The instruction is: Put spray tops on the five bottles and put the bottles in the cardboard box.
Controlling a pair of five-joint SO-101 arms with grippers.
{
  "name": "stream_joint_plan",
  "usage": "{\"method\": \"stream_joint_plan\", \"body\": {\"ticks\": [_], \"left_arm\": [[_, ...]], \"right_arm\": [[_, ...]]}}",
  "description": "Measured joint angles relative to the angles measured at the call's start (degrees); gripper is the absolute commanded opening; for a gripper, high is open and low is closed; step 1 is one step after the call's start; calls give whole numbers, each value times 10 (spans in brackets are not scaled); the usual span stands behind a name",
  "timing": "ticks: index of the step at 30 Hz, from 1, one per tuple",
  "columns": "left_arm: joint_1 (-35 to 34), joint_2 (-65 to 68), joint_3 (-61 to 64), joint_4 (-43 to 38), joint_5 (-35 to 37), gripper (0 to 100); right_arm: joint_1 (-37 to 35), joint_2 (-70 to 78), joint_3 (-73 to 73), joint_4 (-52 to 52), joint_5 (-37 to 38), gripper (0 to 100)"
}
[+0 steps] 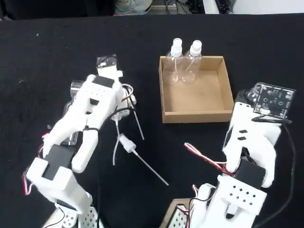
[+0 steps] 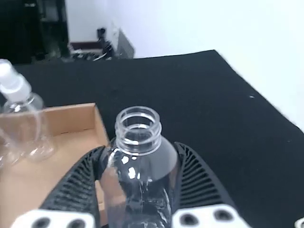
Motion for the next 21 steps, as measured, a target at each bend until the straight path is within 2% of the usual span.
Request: {"method": "stream_joint_plan", "body": {"ticks": [6,9,13,17,21], "left_arm": [[-14,-98,-66,119,-51,30],[-52,-161,-70,143,-83,30],[-122,-242,-70,149,-93,30],[-189,-302,-70,150,-93,30],[-217,-352,-73,146,-93,30]], "right_arm": [[-98,0,-62,98,0,11],[-189,-3,-81,138,1,11],[-346,-4,-81,141,1,11],[-500,-4,-42,68,1,11],[-590,-4,47,-69,-24,11]]}}
